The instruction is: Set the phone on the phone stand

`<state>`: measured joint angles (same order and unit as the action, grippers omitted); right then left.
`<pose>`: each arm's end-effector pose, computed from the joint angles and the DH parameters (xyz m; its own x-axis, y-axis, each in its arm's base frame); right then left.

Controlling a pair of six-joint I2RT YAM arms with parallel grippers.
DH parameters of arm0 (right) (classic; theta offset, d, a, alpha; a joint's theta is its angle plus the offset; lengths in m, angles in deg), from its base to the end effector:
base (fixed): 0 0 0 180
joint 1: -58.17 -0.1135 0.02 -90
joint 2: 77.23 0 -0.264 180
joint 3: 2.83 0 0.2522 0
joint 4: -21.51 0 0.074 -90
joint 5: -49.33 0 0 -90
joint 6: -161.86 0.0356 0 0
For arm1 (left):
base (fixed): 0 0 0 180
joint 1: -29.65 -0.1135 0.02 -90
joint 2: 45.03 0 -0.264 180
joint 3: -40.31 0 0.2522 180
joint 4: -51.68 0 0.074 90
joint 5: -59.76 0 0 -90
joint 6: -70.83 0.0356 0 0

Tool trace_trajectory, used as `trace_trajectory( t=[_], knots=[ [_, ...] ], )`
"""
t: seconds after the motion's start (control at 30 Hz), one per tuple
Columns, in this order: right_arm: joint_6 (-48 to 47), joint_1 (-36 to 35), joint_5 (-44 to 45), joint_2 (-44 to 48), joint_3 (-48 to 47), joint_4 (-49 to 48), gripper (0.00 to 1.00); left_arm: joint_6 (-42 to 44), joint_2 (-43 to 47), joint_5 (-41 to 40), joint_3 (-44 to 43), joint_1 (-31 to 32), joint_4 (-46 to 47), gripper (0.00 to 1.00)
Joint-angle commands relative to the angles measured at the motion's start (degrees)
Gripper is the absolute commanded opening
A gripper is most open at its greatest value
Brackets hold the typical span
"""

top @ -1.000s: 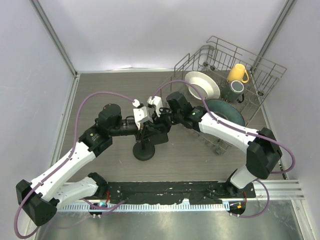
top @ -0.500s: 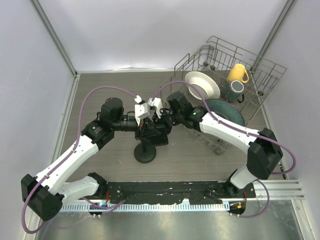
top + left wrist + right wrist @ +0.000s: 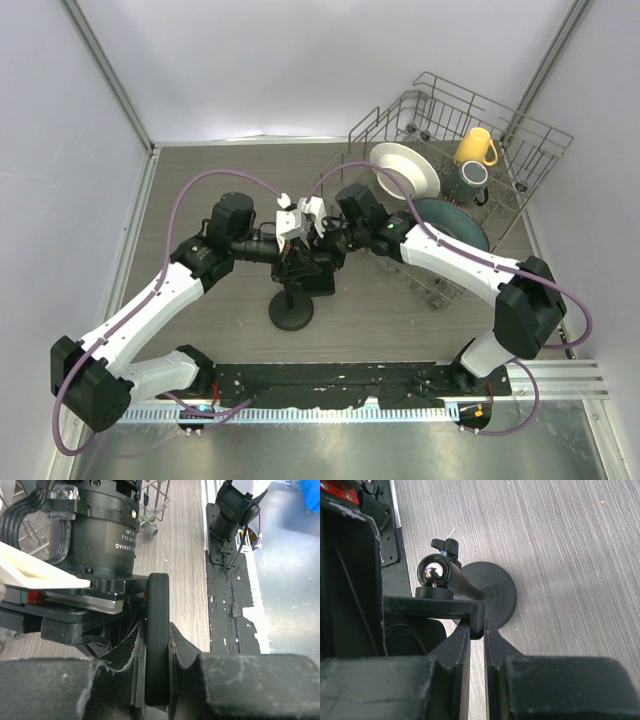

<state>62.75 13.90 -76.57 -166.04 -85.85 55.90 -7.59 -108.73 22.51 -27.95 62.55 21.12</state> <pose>0.2318 0.2551 0.2857 -0.3158 -0.4870 -0.8143 -0.9482 0.1926 0.2526 0.1864 -0.1543 0.3283 -0.1740 0.2573 -0.9505 0.9844 0.0694 -0.1614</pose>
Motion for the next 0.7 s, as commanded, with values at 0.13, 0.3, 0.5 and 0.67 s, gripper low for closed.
trace_trajectory(
  t=[0.13, 0.3, 0.5, 0.67],
  knots=[
    [5.56, 0.50, 8.70, 5.84, 2.80, -8.04, 0.01, -5.92, 6.73, -12.90, -0.26, -0.39, 0.71, 0.00],
    [15.24, -1.86, 22.69, 10.67, 10.17, -20.17, 0.01, -15.87, 14.73, -36.54, 5.00, 1.54, 1.07, 0.00],
    [22.01, -15.92, 60.29, 11.91, 15.98, -30.99, 0.01, -20.98, 19.23, -76.88, 6.69, 9.27, -6.48, 0.00],
    [24.13, -25.05, 82.72, 10.24, 15.38, -32.22, 0.01, -17.03, 20.46, -85.87, 8.36, 12.35, -6.15, 0.00]
  ],
)
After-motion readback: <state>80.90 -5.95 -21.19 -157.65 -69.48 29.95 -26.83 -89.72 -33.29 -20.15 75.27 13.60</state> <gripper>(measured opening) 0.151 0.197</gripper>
